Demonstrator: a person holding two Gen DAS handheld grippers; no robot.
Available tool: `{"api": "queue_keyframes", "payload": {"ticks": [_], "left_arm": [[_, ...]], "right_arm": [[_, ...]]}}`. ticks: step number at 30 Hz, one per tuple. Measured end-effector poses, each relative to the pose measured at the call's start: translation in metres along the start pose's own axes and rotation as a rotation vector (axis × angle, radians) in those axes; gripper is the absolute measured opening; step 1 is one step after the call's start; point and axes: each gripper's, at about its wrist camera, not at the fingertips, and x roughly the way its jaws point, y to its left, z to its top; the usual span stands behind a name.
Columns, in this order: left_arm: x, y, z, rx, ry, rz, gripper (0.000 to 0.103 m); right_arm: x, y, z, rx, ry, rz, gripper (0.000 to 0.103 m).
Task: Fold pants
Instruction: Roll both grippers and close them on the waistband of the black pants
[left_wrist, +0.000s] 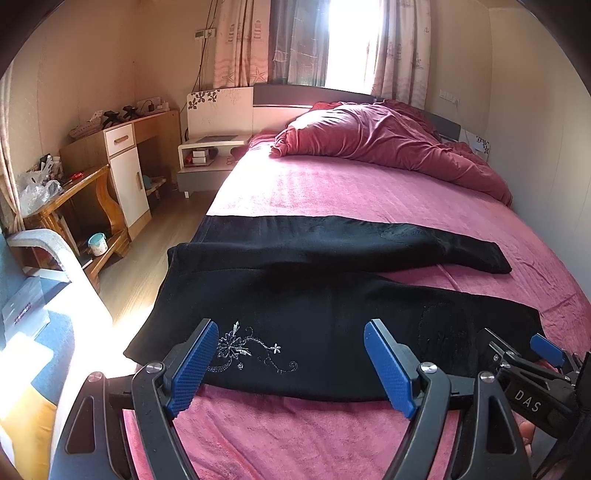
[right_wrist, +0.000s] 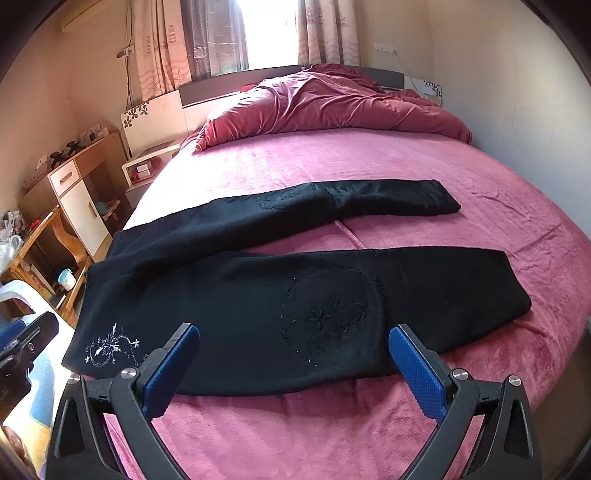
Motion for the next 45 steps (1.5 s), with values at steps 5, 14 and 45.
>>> {"api": "queue_keyframes", "payload": {"ticks": [5, 14, 45], "left_arm": [[0.018, 0.008, -0.003, -0.043, 0.055, -0.093, 0.083], [0.082, 0.074, -0.009, -0.373, 0.222, -0.258, 0.103], [0.117, 0.248, -0.052, -0.757, 0.332, -0.102, 0.006]], "right_arm": [[0.021, -0.035, -0.009, 0.100, 0.075, 0.119, 0.103], [0.051, -0.183, -0.045, 0.480, 0.203, 0.079, 0.101], [0.096, -0.333, 0.010, 0.690, 0.149, -0.104, 0.014]]}}
